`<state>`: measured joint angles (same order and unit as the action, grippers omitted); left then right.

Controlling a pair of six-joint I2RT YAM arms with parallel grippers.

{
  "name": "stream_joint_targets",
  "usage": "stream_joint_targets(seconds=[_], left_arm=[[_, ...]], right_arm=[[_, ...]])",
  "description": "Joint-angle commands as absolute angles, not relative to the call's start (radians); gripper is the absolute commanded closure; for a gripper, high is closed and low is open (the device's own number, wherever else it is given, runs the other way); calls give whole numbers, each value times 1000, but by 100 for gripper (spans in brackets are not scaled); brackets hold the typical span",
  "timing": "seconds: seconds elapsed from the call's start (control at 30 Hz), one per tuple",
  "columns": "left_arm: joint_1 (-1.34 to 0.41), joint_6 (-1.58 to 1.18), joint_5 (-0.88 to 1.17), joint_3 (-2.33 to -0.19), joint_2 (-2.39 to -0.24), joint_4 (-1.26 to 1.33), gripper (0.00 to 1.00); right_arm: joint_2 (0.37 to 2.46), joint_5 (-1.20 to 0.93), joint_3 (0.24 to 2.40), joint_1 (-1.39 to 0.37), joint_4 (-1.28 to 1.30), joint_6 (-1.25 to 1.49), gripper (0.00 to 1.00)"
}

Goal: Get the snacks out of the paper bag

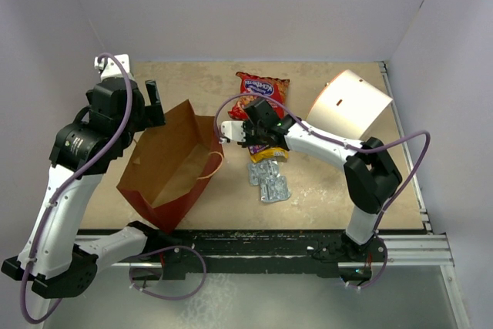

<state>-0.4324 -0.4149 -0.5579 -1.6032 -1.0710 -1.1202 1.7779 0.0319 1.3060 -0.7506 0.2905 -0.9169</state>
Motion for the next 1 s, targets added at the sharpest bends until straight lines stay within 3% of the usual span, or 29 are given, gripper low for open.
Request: stream_joint_targets(seconds=[0.0,0.17,0.43,0.53,0.6,0.87,0.97], left_arm=[[-428,-370,-520,-1680,-1070,-1090,1],[-428,-361,-504,-1734,-1059,-1103,1],[-428,-332,-469,-1742,-1015,-1107,1],[-428,-292,-446,-1768,-1005,-1102,1],[-428,-260,-410,-1791,-996,-1084,1],[-428,-225,-207,-1832,-952,-914,1],[-428,-257,-135,-1814,-945,-841,1]], right_arm=[[1697,40,1340,-748,288,-861,69],[1603,0,1325,-748,269,-799,55],[1517,-13,1304,-748,198,-435,43],[1482,18,1347,-747,174,-254,26],[1458,60,1396,-747,186,-135,2],[1358,320,1720,-746,513,267,0],[1273,368,1746,-747,615,325,0]])
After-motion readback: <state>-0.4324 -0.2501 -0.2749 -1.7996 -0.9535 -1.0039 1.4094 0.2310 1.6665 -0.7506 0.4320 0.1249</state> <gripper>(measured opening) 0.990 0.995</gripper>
